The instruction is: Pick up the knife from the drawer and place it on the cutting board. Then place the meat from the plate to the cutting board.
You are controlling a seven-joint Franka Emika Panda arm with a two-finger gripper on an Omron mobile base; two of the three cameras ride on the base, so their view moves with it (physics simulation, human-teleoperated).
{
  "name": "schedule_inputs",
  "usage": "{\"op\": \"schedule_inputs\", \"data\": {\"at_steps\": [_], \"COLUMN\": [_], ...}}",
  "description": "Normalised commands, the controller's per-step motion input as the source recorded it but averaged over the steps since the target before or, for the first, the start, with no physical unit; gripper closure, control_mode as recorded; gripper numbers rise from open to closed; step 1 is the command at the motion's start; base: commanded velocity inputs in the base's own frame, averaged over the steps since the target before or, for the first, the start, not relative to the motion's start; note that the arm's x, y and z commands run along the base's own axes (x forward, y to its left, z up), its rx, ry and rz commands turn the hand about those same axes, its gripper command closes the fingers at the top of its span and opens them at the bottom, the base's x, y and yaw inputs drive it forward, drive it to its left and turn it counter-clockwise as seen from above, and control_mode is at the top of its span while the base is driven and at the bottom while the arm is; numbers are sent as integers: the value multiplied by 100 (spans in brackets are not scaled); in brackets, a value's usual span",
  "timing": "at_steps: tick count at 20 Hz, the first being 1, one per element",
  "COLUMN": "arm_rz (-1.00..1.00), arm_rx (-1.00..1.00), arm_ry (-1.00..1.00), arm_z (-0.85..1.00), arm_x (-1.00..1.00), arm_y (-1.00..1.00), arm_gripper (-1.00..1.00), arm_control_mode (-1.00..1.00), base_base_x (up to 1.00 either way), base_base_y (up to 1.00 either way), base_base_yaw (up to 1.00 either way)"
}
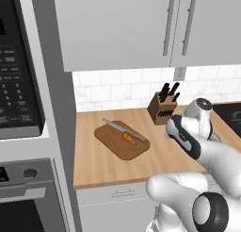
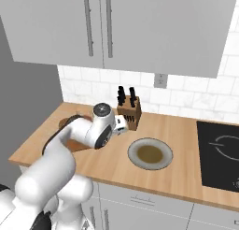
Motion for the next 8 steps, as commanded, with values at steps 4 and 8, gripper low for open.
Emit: {"op": "schedule_inputs", "data": {"at_steps": [4, 8], "arm_rz": [0, 0], "arm_rx": [0, 0], "arm_ry": [-9, -4], "arm_z": [0, 0], "arm_x": [-32, -25], "arm_y": [-83, -72], "arm_gripper": [-100, -100], "arm_control_mode": [-100, -100], "base_base_x": [0, 0], "base_base_y": [0, 0], "base_base_yaw": [0, 0]}}
